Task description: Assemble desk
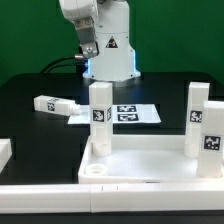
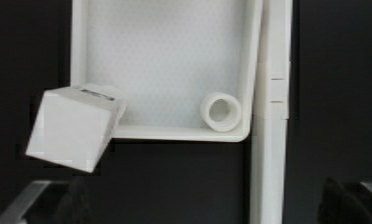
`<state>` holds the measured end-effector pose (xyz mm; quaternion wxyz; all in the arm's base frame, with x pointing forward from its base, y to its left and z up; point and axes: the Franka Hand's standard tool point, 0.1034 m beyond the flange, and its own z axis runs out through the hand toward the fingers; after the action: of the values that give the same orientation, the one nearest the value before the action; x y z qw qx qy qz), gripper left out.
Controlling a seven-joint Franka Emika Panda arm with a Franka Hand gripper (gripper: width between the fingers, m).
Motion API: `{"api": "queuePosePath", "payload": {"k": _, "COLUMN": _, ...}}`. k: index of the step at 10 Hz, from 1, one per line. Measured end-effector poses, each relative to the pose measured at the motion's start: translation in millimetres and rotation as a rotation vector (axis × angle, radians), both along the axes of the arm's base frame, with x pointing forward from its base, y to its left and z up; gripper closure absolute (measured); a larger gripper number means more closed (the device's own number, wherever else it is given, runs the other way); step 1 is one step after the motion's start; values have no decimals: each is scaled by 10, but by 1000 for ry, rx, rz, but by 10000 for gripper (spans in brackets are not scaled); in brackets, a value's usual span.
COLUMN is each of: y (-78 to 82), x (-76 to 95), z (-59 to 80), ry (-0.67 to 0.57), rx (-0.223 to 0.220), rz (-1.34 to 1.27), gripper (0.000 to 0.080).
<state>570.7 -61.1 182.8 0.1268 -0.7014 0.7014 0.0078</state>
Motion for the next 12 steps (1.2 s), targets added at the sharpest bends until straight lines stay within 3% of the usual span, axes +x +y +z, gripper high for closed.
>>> {"api": "queuePosePath", "payload": {"k": 1, "y": -131, "x": -52, "z": -90, "ry": 4, "rx": 21, "rz": -34, "gripper": 150}}
{"api": "queuePosePath", "payload": {"k": 2, "y": -371, "x": -177, "z": -178, "ry": 3, "rx": 34, "rz": -47, "gripper": 150}}
{"api": "queuePosePath", "payload": {"k": 4, "y": -741, "x": -549, "z": -430, "ry": 27, "rx": 54, "rz": -91, "gripper": 150}}
{"api": "queuePosePath", "payload": {"k": 5, "y": -756, "x": -626, "z": -563, "ry": 43, "rx": 22, "rz": -116, "gripper": 150}}
{"api": "queuePosePath", "payload": {"k": 6, "y": -560, "x": -540, "z": -539, "ry": 46, "rx": 0, "rz": -87, "gripper": 150}}
{"api": "queuePosePath", "payload": {"k": 9, "y": -588, "x": -577, "z": -583, "ry": 34, "rx": 5, "rz": -79, "gripper": 150}}
{"api": "queuePosePath", "payload": {"k": 10, "y": -630, "x": -746, "z": -742, "ry": 32, "rx": 43, "rz": -131, "gripper": 150}}
{"api": "queuePosePath", "payload": {"k": 12, "y": -806, "x": -1127, "z": -911, "ry": -4, "rx": 109, "rz": -159, "gripper": 150}}
